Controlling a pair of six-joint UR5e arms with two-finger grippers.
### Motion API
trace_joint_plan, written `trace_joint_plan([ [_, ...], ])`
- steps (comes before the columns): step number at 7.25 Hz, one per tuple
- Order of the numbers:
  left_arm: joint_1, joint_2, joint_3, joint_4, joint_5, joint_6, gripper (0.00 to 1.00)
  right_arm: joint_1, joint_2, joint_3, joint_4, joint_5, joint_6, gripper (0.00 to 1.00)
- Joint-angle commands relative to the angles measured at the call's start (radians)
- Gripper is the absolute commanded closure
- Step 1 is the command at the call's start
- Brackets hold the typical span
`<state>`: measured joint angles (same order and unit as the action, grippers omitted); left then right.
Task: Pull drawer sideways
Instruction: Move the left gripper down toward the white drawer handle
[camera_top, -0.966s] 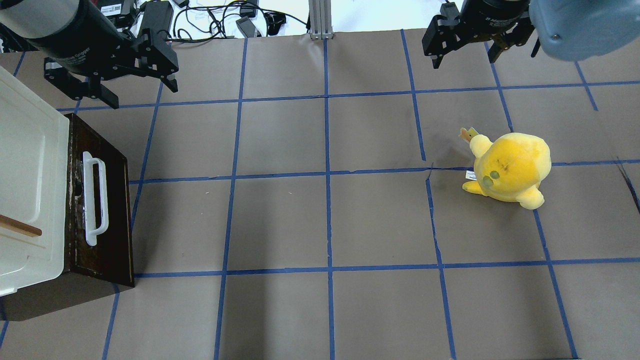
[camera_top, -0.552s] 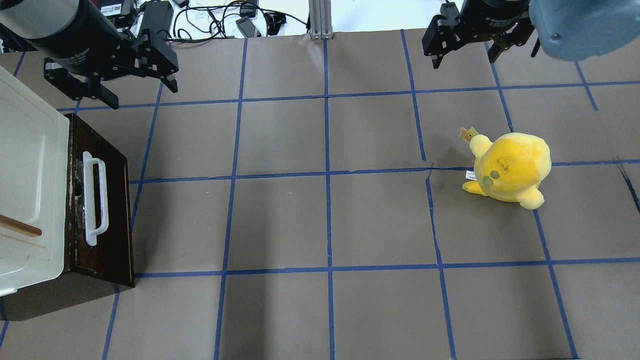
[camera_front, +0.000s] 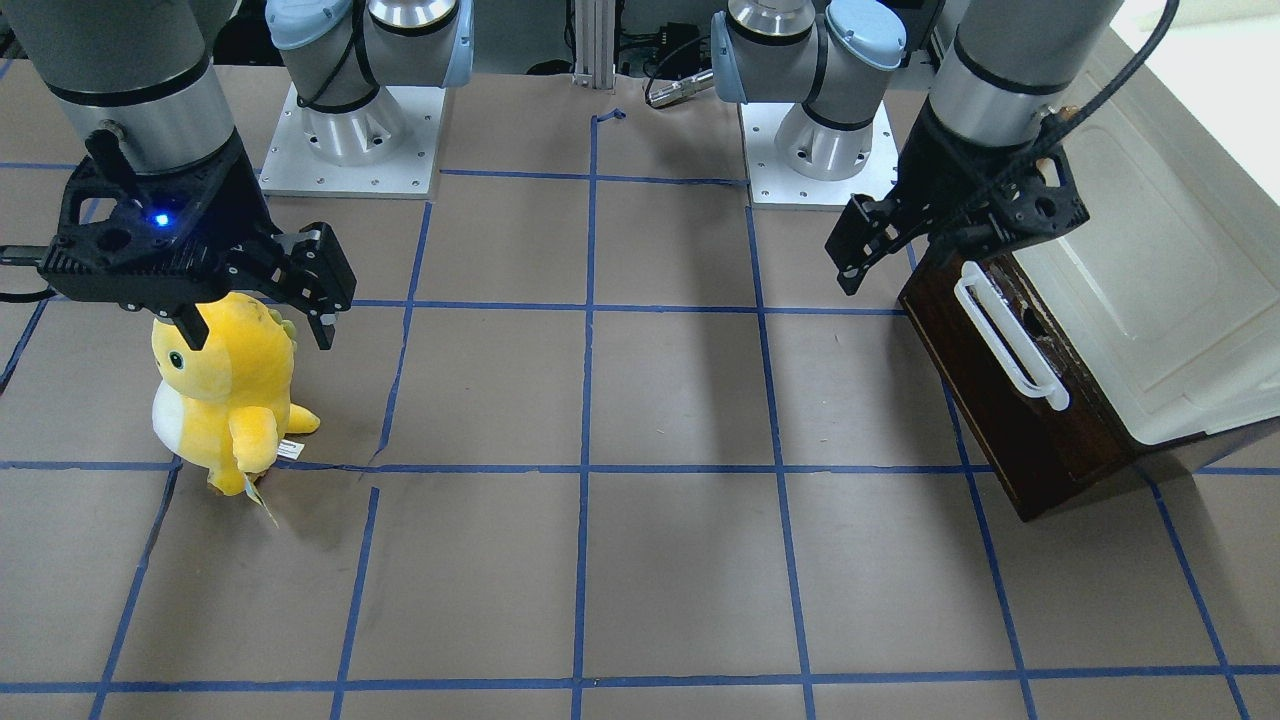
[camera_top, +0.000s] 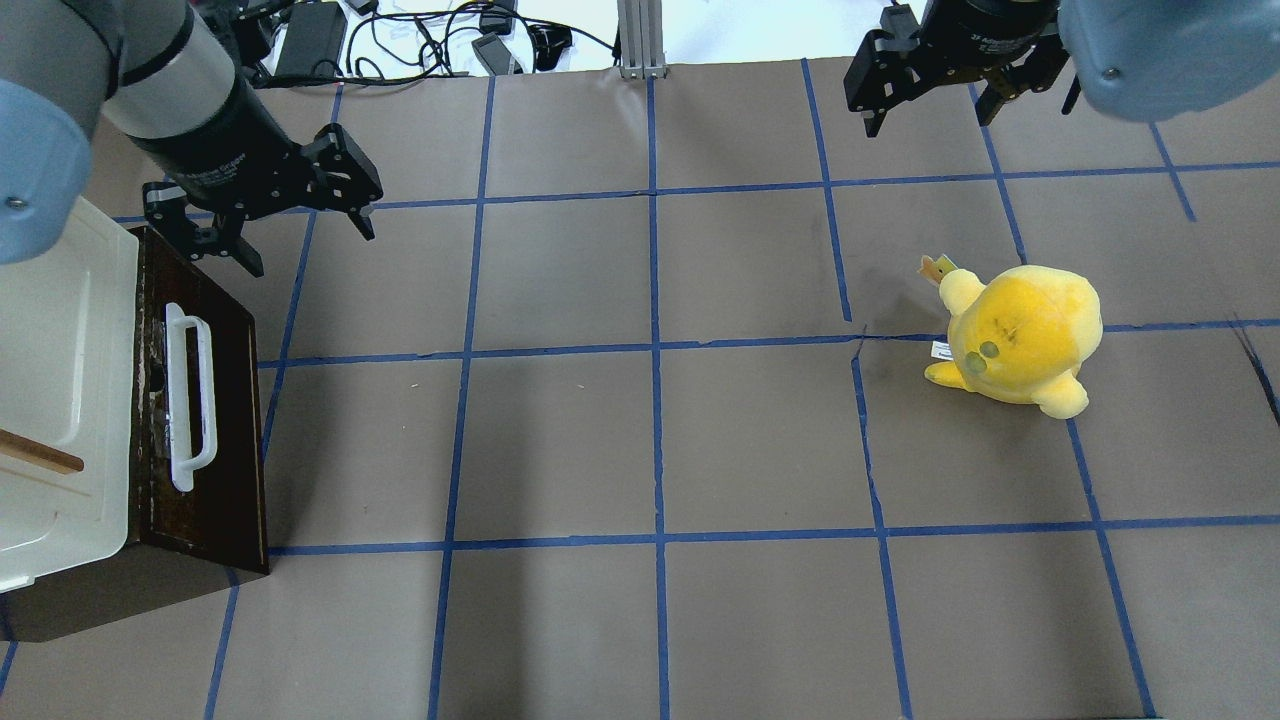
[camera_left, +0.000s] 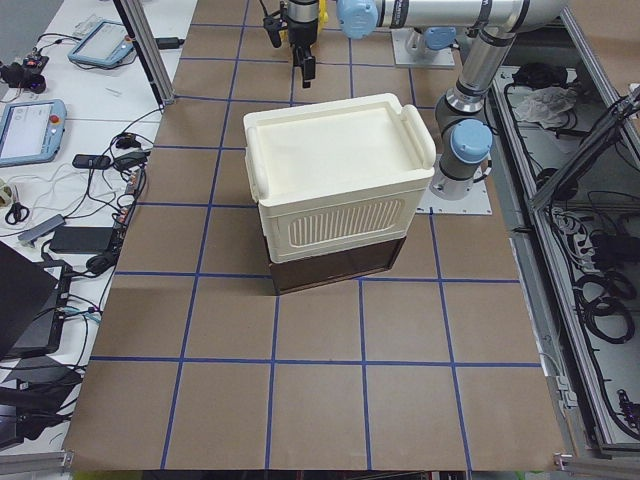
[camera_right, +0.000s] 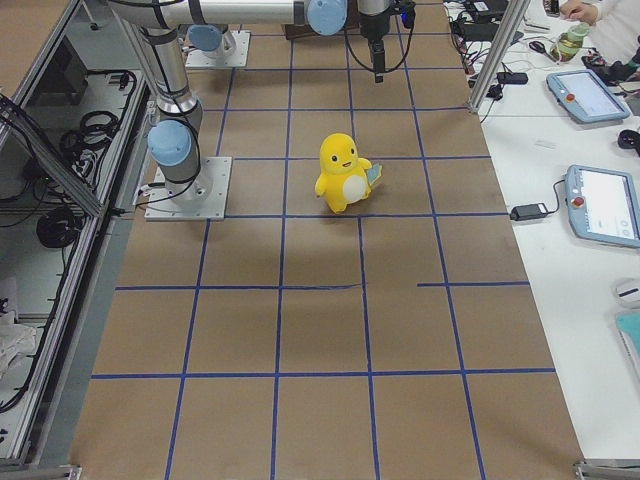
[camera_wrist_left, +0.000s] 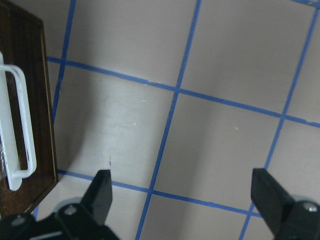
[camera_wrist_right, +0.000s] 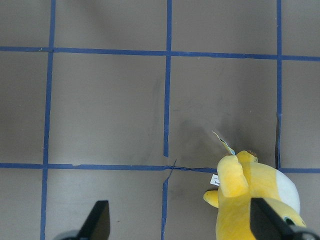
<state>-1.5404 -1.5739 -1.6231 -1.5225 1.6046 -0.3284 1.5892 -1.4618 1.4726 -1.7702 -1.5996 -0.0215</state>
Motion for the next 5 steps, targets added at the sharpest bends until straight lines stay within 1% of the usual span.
trace_joint_plan([
  [1, -0.075, -0.101, -0.017, 0.004, 0.120, -0.075, 0.00, 0.000, 0.000, 0.000, 0.000, 0.001, 0.000, 0.00],
  [3, -0.081, -0.188, -0.085, -0.013, 0.275, -0.215, 0.00, 0.000, 0.000, 0.000, 0.000, 0.000, 0.000, 0.00],
  [4, -0.098, -0.225, -0.087, -0.042, 0.334, -0.240, 0.00, 0.000, 0.000, 0.000, 0.000, 0.000, 0.000, 0.00],
  [5, -0.116, -0.268, -0.089, -0.103, 0.460, -0.271, 0.00, 0.000, 0.000, 0.000, 0.000, 0.000, 0.000, 0.00],
])
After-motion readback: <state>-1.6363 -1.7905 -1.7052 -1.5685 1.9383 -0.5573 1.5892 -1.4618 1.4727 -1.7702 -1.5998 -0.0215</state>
